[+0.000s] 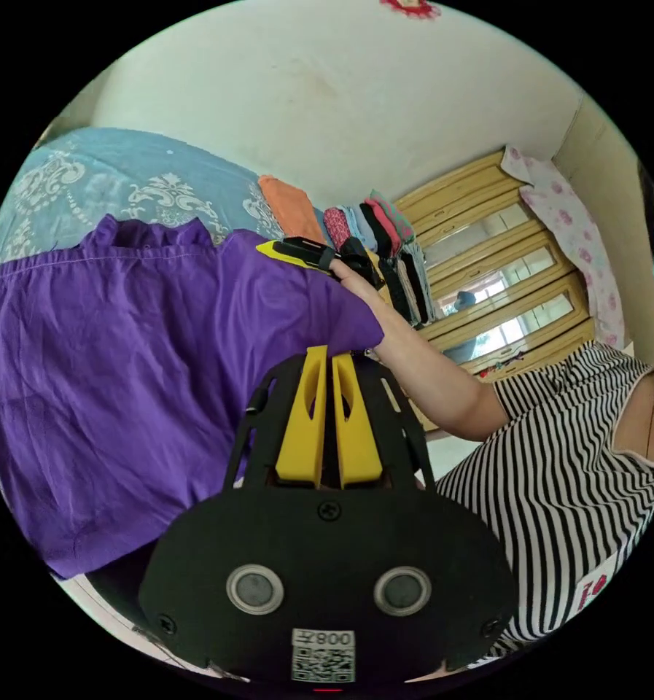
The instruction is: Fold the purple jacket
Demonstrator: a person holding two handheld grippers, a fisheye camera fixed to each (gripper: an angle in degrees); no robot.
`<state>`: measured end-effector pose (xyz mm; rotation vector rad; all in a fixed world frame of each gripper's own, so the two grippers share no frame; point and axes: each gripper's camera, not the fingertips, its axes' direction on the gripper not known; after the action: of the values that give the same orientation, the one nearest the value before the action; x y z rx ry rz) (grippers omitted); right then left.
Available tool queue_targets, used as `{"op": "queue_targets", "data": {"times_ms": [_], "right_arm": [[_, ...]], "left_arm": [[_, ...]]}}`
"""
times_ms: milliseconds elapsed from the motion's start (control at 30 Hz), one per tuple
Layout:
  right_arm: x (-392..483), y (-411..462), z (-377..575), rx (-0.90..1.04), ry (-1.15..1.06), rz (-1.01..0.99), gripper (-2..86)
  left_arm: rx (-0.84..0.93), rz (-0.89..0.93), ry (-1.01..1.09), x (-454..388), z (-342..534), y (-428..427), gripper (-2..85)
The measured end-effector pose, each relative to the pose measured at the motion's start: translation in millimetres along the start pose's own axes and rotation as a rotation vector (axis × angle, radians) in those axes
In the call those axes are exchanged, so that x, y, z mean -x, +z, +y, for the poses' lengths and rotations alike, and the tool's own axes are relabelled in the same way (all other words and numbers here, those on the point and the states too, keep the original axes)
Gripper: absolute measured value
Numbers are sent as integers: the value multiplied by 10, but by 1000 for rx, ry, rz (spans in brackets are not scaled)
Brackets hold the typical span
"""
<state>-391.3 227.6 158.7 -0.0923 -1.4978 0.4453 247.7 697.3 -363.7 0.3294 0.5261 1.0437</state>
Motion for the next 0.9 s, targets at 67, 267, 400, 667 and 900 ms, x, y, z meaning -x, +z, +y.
{"op": "queue_targets", "data": {"times_ms": [67,267,400,667,900], "right_arm": [[304,357,-47,21,-71,21,-4],[1187,1907,-110,154,-294,154,1],[1392,3169,-87,283,-346,260,6],[1316,5077,-29,469,-346,461,22],[1312,6031,2,509,-394,596,44]], "left_arm": [[-74,3,-51,119,74,-524,7],[-302,7,-279,625,577,-2082,6],[-409,-3,-474,1026,1011,-2832,7],[-492,66,-701,1554,1343,-3784,8],[-529,141,-778,1714,1373,-4461,8]]}}
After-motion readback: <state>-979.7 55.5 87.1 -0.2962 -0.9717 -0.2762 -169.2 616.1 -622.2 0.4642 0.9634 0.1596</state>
